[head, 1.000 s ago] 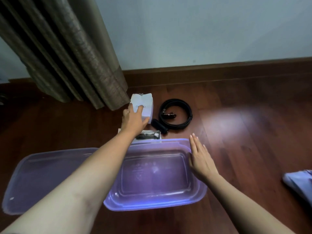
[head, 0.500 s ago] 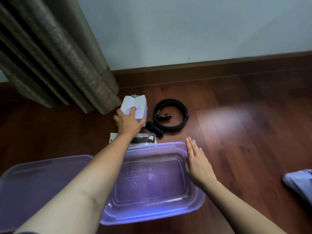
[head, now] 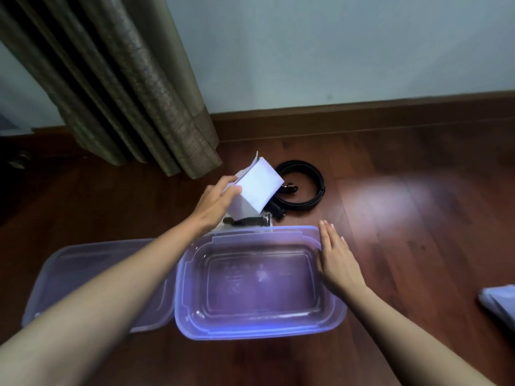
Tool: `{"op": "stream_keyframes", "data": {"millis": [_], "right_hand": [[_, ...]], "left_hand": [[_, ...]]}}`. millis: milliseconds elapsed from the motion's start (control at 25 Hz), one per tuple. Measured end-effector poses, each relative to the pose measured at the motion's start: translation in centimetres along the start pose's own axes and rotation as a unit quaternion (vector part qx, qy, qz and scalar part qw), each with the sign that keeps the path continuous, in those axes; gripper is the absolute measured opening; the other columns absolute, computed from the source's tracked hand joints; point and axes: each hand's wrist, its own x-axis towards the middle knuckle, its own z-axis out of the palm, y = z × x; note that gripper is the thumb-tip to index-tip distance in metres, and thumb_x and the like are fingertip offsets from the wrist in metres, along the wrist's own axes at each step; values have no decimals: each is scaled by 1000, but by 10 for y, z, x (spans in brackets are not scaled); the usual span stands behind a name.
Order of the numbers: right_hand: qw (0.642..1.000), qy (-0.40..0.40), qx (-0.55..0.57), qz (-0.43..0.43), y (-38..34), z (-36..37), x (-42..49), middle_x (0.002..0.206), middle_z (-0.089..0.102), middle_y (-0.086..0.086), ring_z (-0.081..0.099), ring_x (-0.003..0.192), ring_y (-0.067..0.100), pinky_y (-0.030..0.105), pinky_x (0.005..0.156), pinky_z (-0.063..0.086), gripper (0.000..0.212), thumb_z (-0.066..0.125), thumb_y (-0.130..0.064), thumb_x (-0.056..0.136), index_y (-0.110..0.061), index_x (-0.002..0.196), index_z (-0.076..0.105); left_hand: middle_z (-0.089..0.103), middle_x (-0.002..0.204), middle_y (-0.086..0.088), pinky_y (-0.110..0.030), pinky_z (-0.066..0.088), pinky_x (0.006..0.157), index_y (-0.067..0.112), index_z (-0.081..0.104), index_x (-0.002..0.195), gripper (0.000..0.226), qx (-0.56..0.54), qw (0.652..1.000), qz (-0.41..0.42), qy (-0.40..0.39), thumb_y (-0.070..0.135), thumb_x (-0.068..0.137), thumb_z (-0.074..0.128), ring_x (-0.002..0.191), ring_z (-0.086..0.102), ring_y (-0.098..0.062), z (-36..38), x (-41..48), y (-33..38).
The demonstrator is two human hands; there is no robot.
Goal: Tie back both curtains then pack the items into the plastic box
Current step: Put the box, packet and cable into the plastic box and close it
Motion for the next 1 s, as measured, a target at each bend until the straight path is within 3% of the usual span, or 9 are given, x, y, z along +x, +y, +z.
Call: {"op": "stream_keyframes", "data": {"millis": [160, 240, 320, 440, 520, 600, 760, 920, 1000], "right_hand": [[1000, 3, -3, 1, -1, 1, -1, 157, 13, 10, 11, 146, 24, 37, 117, 11, 59, 29, -15, 93, -4, 148, 12], [1000, 1, -8, 5, 0, 2, 0, 157, 13, 10, 11, 146, 24, 37, 117, 12, 60, 36, -11, 93, -4, 148, 11], [1000, 4, -7, 4, -1, 3, 0, 157, 14, 11, 12, 146, 25, 38, 117, 14, 62, 39, -10, 92, -4, 148, 12], [1000, -2, -3, 6, -1, 3, 0, 157, 16, 11, 13, 146, 26, 38, 116, 14, 62, 40, -10, 92, -3, 148, 13], [1000, 0, -1, 6, -1, 3, 0, 157, 16, 12, 13, 145, 26, 39, 116, 15, 62, 40, -10, 92, -3, 147, 13], [1000, -1, 0, 5, -1, 3, 0, 156, 17, 12, 14, 145, 27, 40, 116, 16, 62, 40, -10, 92, -3, 147, 14], [1000, -2, 4, 4, -2, 1, -1, 157, 16, 12, 13, 145, 26, 39, 116, 14, 63, 41, -9, 91, -3, 147, 13], [1000, -3, 5, 4, -3, 0, -1, 157, 15, 11, 12, 146, 26, 38, 117, 13, 62, 40, -10, 92, -3, 148, 12], [1000, -4, 4, 3, -3, -1, -2, 157, 13, 11, 11, 146, 25, 37, 117, 13, 63, 39, -11, 93, -3, 148, 11]], "left_hand": [[42, 121, 1, -11, 33, 96, 60, 46, 116, 51, 14, 992, 126, -19, 60, 64, 42, 112, 41, 3, -1, -86, -31], [39, 125, -10, -21, 31, 103, 45, 46, 125, 63, 117, 978, 170, -22, 56, 62, 51, 118, 36, -11, 14, -119, -53], [42, 122, -18, -42, 40, 102, 34, 50, 127, 69, 229, 954, 191, 9, 57, 62, 57, 117, 35, -23, 34, -138, -78], [24, 129, -10, -49, 44, 98, 34, 49, 134, 76, 271, 960, 62, 18, 68, 66, 51, 118, 31, -32, 50, -149, -91], [1, 146, -11, -47, 35, 108, 38, 30, 144, 82, 292, 956, -23, -8, 74, 72, 45, 133, 19, -35, 54, -150, -88], [-14, 153, -12, -47, 34, 107, 39, 10, 148, 77, 339, 938, -56, -50, 61, 84, 48, 138, 14, -36, 58, -149, -80], [-9, 155, -14, -45, 41, 98, 35, 6, 149, 67, 401, 913, -58, -53, 35, 95, 46, 129, 28, -37, 56, -145, -72], [-3, 155, -16, -45, 45, 96, 35, 9, 148, 68, 415, 907, -49, -48, 35, 94, 50, 126, 32, -38, 51, -145, -75], [-4, 155, -16, -43, 46, 95, 36, 2, 148, 81, 440, 895, -56, -53, 45, 88, 55, 127, 31, -38, 51, -148, -74]]}}
